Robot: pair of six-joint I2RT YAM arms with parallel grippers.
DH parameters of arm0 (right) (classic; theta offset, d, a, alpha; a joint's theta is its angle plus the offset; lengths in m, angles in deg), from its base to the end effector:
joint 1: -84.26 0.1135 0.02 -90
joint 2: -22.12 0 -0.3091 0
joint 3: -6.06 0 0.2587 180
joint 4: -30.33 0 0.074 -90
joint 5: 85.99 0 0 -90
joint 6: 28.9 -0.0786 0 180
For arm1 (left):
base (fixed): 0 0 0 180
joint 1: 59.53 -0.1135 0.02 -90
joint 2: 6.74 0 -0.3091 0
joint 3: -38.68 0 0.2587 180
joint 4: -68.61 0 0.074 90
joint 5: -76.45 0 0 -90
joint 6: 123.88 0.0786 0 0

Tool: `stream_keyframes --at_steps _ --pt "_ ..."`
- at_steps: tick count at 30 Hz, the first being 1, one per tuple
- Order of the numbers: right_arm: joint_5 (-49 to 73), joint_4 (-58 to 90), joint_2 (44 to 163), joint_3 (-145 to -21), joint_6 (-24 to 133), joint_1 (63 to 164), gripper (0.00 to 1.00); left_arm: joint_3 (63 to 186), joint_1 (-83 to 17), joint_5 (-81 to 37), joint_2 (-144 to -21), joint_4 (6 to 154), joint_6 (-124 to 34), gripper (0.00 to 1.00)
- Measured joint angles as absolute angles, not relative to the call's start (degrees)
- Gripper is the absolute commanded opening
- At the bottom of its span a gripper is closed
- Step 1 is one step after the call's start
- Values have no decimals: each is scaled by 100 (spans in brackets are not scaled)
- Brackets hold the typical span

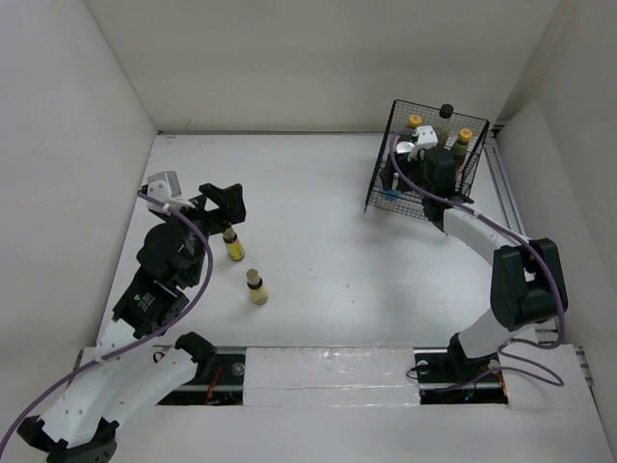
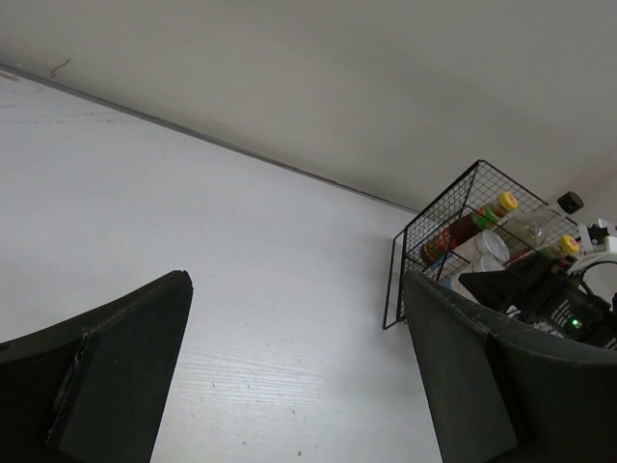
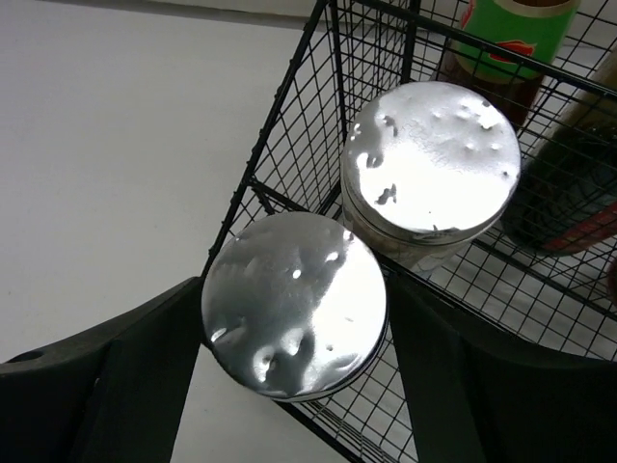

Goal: Organize the condiment bottles

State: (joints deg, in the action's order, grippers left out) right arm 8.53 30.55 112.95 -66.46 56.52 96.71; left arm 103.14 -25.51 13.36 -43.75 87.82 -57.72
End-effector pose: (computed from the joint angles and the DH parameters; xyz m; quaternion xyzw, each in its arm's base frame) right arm 0.4038 0.0955 0.2940 -0.0786 0.8054 0.1184 0.5755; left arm 0.1404 -0.0518 0.4395 -0.1188 0.6496 -0.2224 0.7172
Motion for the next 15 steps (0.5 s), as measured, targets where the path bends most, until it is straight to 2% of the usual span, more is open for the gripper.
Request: stream_keyframes --at_steps 6,14,15 --pt "905 3151 11282 -6644 5586 9673 91 10314 -2553 1297 -4414 8782 -5772 87" --pt "654 3112 10637 -6646 5617 9800 92 10314 -2551 1280 -4419 8782 -5772 87" --pt "617 3112 10503 -6657 5637 9885 90 10314 -2553 1282 -4417 8782 -5772 87"
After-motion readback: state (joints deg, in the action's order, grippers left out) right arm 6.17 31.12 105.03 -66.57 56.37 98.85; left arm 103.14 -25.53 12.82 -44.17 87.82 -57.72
